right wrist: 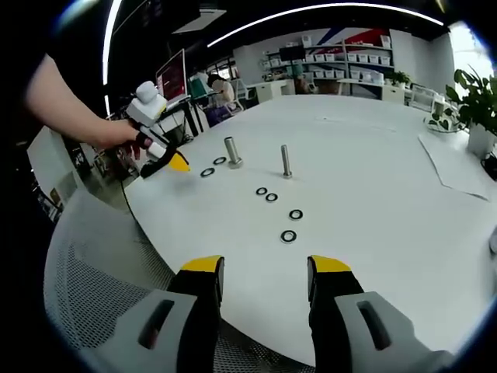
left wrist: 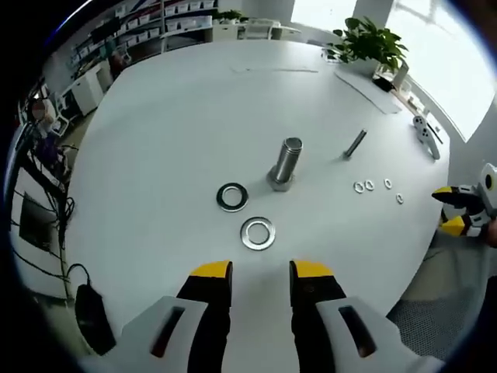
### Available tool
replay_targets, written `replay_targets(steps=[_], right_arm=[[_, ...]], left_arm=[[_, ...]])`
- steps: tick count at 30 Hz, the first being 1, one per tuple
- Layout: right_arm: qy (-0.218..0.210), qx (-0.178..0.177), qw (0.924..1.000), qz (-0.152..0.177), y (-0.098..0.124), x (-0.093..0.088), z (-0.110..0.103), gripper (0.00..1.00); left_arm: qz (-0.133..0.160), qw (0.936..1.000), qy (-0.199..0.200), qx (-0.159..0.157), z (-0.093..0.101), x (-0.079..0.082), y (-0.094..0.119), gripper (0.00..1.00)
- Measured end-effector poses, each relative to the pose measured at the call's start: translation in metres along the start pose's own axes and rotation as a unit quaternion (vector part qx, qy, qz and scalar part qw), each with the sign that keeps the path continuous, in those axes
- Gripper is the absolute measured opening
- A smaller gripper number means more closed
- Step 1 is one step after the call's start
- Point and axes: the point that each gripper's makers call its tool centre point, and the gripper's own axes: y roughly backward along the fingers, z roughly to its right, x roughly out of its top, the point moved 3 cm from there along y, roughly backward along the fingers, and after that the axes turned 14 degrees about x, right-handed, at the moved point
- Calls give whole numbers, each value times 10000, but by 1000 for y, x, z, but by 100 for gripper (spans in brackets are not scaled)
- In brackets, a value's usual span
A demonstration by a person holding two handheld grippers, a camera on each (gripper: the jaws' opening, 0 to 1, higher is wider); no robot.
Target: Place the washer onto the threaded stud by aligning its center hole with the stud, sliding it down to the base, and recovering from edge contact or off-axis alignment until the washer reaches the visible bottom stop.
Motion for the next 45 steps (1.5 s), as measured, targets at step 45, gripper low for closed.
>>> replay_targets(steps=[45], right_arm=[[2, -17, 10000, 83, 1, 2, 1, 45]], left_arm=[[-1273, 9807, -1482, 99, 18, 14, -40, 21]])
